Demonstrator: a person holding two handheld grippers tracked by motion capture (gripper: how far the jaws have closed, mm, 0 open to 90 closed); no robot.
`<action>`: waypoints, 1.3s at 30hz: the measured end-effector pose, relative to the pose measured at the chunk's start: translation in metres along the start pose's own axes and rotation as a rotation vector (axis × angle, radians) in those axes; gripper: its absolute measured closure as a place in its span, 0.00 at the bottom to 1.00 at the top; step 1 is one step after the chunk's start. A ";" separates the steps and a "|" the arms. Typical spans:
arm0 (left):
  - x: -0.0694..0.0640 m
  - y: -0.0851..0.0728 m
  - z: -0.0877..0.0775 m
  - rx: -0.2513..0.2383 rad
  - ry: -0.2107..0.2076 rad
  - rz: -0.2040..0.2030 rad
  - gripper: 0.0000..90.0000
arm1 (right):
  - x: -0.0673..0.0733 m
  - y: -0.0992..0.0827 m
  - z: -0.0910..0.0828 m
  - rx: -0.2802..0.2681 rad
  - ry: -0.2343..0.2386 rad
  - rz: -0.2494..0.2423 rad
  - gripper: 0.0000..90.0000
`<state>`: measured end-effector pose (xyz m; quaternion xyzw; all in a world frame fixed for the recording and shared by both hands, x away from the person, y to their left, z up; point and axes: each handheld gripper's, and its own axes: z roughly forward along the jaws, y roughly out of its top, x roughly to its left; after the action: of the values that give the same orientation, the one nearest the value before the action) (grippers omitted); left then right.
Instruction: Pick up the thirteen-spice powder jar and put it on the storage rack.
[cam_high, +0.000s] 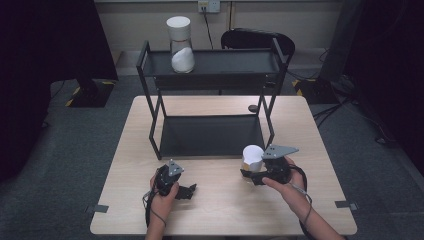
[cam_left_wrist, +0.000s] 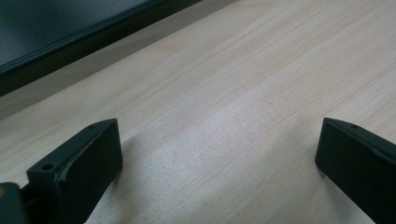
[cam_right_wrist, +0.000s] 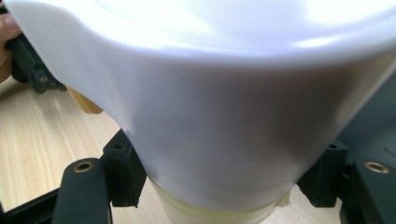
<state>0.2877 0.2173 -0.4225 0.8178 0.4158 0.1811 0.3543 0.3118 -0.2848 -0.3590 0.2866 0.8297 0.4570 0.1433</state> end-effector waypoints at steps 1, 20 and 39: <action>0.000 0.000 0.000 0.000 0.000 0.000 0.00 | 0.000 0.002 0.002 0.000 0.001 0.006 0.33; 0.000 0.000 0.000 0.000 0.000 0.000 0.00 | -0.015 0.040 0.014 -0.004 -0.020 0.008 0.33; 0.000 0.000 0.000 0.000 0.000 0.000 0.00 | -0.023 0.093 0.013 0.012 -0.009 -0.024 0.33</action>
<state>0.2877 0.2174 -0.4225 0.8177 0.4159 0.1809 0.3544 0.3689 -0.2516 -0.2881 0.2795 0.8352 0.4490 0.1508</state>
